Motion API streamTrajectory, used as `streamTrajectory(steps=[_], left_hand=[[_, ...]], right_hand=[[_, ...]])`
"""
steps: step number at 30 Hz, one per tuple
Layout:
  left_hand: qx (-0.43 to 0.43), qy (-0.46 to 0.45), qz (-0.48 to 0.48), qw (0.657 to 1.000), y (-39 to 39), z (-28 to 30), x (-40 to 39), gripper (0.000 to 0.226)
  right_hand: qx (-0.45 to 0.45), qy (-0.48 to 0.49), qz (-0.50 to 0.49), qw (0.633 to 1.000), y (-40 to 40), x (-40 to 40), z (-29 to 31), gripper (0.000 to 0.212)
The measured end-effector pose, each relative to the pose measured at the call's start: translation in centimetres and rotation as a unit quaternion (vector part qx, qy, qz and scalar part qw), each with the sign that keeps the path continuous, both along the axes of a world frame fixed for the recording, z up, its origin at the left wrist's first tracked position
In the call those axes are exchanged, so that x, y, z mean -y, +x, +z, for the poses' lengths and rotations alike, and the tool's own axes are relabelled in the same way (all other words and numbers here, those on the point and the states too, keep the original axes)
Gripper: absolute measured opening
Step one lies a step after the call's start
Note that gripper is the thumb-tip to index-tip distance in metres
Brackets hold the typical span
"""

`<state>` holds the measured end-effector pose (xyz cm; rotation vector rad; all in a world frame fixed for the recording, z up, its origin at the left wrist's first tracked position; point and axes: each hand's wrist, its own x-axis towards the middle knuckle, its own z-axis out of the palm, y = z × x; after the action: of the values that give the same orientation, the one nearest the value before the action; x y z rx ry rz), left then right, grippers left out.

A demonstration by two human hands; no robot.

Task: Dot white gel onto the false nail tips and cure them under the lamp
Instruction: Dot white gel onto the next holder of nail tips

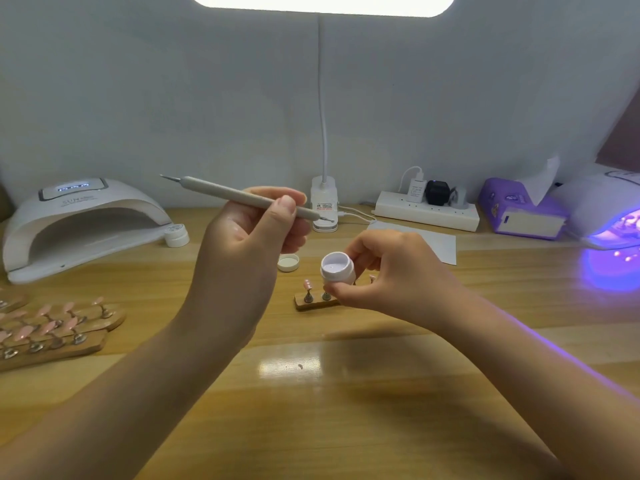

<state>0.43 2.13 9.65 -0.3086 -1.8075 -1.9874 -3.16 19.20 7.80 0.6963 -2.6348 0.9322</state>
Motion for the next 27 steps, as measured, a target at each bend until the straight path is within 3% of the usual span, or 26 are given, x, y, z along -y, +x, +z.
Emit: streamTrajectory(steps=[3,11,17,23,27], left_hand=[[0.014,0.006,0.017,1.0,-0.2,-0.6,-0.1,0.016],[0.104,0.15,-0.014,0.983,-1.3,-1.2,0.4,0.019],[0.155,0.196,-0.027,0.968,-1.7,-1.8,0.6,0.017],[0.156,0.193,-0.023,0.968,-1.8,-2.1,0.6,0.017],[0.14,0.17,-0.015,0.975,-1.9,-2.1,0.5,0.016]], right_hand=[[-0.018,-0.016,-0.013,1.0,-0.3,-0.2,-0.3,0.037],[0.007,-0.048,-0.137,0.989,-3.7,-3.4,-2.8,0.028],[0.091,0.054,-0.235,0.966,-5.7,-5.9,-5.3,0.043],[0.11,0.104,-0.261,0.954,-5.6,-5.6,-5.6,0.036],[0.124,0.113,-0.262,0.95,-5.4,-5.3,-5.5,0.068]])
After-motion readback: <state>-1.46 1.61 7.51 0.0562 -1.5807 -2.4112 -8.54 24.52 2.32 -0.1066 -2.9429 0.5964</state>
